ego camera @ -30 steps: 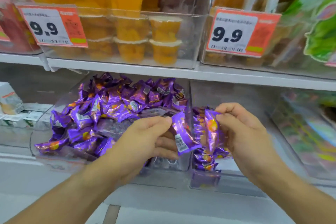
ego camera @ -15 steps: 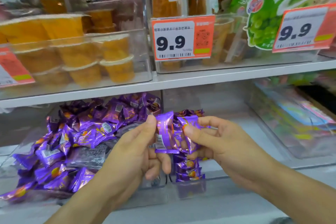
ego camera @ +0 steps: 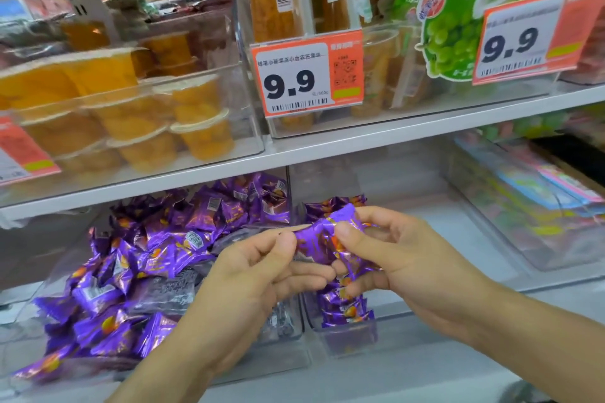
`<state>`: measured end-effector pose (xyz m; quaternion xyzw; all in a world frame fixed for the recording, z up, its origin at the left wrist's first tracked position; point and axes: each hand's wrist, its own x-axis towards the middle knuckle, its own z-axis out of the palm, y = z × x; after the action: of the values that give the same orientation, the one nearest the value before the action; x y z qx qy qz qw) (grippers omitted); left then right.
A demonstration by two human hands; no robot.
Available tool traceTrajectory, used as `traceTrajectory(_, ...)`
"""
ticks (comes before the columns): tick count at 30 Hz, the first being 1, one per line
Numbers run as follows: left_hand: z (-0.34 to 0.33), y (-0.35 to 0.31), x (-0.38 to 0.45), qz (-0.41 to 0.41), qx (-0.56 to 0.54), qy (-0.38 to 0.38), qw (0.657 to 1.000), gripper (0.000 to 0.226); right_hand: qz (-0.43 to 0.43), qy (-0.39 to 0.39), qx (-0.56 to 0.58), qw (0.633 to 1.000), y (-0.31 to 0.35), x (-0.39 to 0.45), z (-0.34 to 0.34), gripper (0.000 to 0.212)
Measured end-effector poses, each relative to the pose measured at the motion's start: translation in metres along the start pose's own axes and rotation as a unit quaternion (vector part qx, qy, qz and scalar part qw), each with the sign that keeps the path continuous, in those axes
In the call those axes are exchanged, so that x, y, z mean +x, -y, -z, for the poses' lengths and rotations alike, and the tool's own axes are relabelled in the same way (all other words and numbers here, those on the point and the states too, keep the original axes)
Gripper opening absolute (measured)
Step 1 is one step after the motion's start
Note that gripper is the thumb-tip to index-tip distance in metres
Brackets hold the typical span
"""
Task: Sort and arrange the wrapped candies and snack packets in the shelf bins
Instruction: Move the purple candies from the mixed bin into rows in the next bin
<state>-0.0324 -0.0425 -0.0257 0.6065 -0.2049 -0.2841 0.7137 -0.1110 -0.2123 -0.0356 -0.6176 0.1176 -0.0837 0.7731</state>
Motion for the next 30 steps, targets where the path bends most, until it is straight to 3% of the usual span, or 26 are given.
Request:
traceTrajectory(3, 0.002, 0.004, 0.003, -0.002, -0.039, -0.025, 0.999, 0.043, 0.001, -0.003, -0.004, 1.000, 0.000, 0.000, -0.001, 0.037)
traceTrajectory(7, 0.008, 0.006, 0.002, -0.048, 0.102, -0.045, 0.993, 0.026, 0.008, -0.030, -0.017, 0.999, 0.002, 0.001, -0.002, 0.045)
traceTrajectory(11, 0.013, 0.007, 0.001, -0.048, 0.102, -0.033, 0.993, 0.067, 0.027, -0.047, -0.023, 0.998, 0.004, 0.004, -0.001, 0.051)
traceTrajectory(16, 0.018, 0.006, 0.002, -0.023, 0.109, -0.013, 0.994, 0.039, 0.065, -0.040, -0.030, 0.997, 0.005, 0.005, 0.000, 0.040)
traceTrajectory(19, 0.021, 0.007, 0.002, -0.022, 0.084, -0.008, 0.996, 0.036, 0.055, -0.005, 0.031, 0.998, 0.008, 0.006, -0.001, 0.028)
traceTrajectory(24, 0.024, 0.003, 0.003, -0.007, 0.082, 0.034, 0.996, 0.043, 0.081, 0.039, 0.005, 0.996, 0.012, 0.004, -0.003, 0.034)
traceTrajectory(27, 0.027, 0.000, 0.002, -0.026, 0.116, 0.062, 0.991, 0.042, 0.082, -0.005, -0.022, 0.996, 0.012, 0.003, -0.002, 0.033)
traceTrajectory(30, 0.029, -0.003, 0.002, -0.023, 0.113, 0.027, 0.993, 0.037, 0.035, -0.021, 0.017, 0.999, 0.015, 0.004, 0.002, 0.047)
